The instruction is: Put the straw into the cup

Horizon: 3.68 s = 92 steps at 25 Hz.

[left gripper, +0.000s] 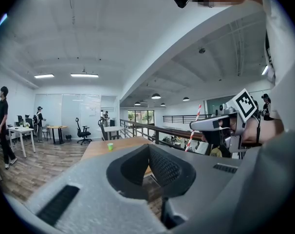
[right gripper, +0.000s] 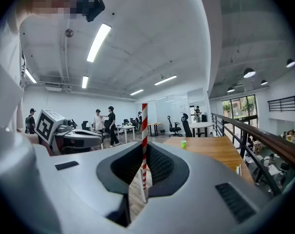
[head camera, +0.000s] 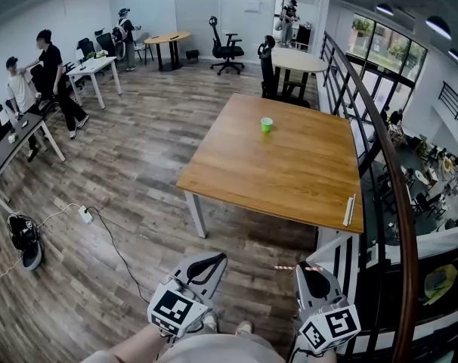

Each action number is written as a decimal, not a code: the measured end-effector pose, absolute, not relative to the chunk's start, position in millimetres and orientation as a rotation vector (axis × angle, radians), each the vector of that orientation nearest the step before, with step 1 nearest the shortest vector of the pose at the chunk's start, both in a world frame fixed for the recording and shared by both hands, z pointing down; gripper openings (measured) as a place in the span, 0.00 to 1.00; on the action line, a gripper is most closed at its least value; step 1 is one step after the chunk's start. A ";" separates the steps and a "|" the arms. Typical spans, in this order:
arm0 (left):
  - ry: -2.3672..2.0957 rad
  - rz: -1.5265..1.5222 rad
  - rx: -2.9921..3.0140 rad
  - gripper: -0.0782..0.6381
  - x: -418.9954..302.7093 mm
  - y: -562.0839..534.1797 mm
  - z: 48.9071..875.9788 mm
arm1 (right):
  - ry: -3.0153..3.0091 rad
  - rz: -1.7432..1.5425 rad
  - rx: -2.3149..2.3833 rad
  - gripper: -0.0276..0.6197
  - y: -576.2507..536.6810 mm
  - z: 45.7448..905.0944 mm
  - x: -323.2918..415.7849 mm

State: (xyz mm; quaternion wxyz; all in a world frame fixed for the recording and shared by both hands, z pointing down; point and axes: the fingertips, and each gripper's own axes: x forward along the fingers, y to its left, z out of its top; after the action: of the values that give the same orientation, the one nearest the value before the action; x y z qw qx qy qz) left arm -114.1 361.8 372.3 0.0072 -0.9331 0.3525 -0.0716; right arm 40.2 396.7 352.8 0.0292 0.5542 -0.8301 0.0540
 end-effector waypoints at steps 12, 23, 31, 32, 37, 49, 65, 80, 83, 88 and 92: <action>1.113 -0.223 -2.935 0.13 -73.7 357.1 375.4 | -2.560 0.173 1.705 0.09 390.3 357.9 77.6; 1.136 -0.226 -2.894 0.13 -34.0 350.7 372.6 | -2.584 0.156 1.693 0.09 383.6 356.8 122.0; 1.167 -0.215 -2.872 0.13 -11.3 349.8 367.5 | -2.597 0.152 1.696 0.09 386.2 355.8 148.6; 1.162 -0.213 -2.872 0.13 -8.6 350.5 366.4 | -2.598 0.148 1.698 0.09 386.7 354.7 150.1; 1.126 -0.223 -2.883 0.13 1.2 358.8 372.1 | -2.608 0.147 1.698 0.09 388.4 359.8 150.4; 1.147 -0.199 -2.885 0.13 1.7 333.0 394.9 | -2.631 0.130 1.685 0.09 362.1 381.2 145.5; 1.146 -0.177 -2.915 0.13 -6.8 190.9 399.2 | -2.587 0.162 1.718 0.09 232.2 394.2 142.3; 1.128 -0.250 -2.952 0.13 -31.7 9.4 411.7 | -2.556 0.240 1.690 0.09 47.8 402.1 113.9; 1.118 -0.256 -2.964 0.13 -35.9 -29.4 404.5 | -2.541 0.251 1.693 0.09 9.0 394.4 109.8; 1.089 -0.258 -2.990 0.13 -38.1 -96.3 398.6 | -2.516 0.253 1.707 0.09 -59.7 385.5 105.8; 1.062 -0.258 -3.013 0.13 -45.6 -144.0 399.4 | -2.502 0.259 1.717 0.09 -108.5 381.5 95.2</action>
State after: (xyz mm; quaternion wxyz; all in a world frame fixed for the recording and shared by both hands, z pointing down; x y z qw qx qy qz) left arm -45.6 -144.0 399.4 -0.0316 -0.9395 0.3314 -0.0804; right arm 95.2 -108.5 381.5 0.0479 0.5630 -0.8207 0.0850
